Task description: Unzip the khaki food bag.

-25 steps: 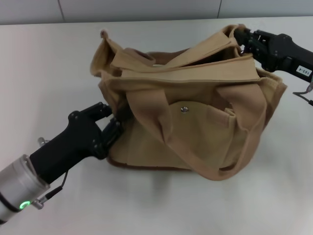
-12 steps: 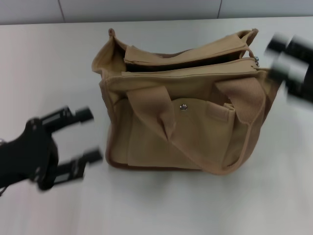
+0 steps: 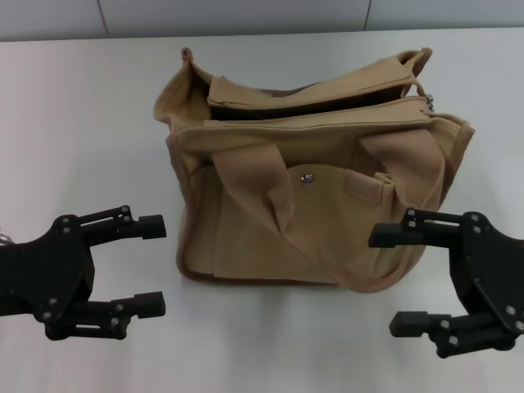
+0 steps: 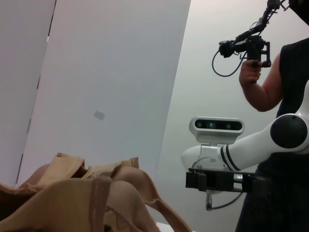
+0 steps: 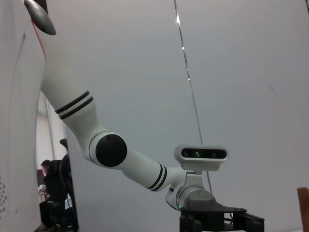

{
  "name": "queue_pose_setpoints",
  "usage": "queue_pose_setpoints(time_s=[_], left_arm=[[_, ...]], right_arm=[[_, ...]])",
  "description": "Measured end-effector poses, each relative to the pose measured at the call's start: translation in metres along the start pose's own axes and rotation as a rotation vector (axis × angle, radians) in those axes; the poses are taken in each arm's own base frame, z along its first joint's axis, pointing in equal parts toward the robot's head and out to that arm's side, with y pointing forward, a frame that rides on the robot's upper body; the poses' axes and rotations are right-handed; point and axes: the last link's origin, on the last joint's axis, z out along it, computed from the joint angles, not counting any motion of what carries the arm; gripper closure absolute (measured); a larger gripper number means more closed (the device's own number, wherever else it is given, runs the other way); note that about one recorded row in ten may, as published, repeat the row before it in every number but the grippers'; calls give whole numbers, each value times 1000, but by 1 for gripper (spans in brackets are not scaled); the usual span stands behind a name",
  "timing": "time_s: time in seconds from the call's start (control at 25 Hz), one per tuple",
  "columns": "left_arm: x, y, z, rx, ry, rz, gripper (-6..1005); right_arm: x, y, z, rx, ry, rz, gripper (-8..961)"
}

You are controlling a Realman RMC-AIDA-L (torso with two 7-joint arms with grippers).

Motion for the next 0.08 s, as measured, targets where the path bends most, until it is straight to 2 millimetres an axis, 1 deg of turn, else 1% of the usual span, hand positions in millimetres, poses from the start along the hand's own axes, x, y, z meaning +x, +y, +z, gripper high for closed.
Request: queue_pose_setpoints(time_s=[0.08], left_arm=[[1, 0, 1, -3, -2, -1, 140]], right_arm=[[1, 0, 1, 4, -2, -3, 152]])
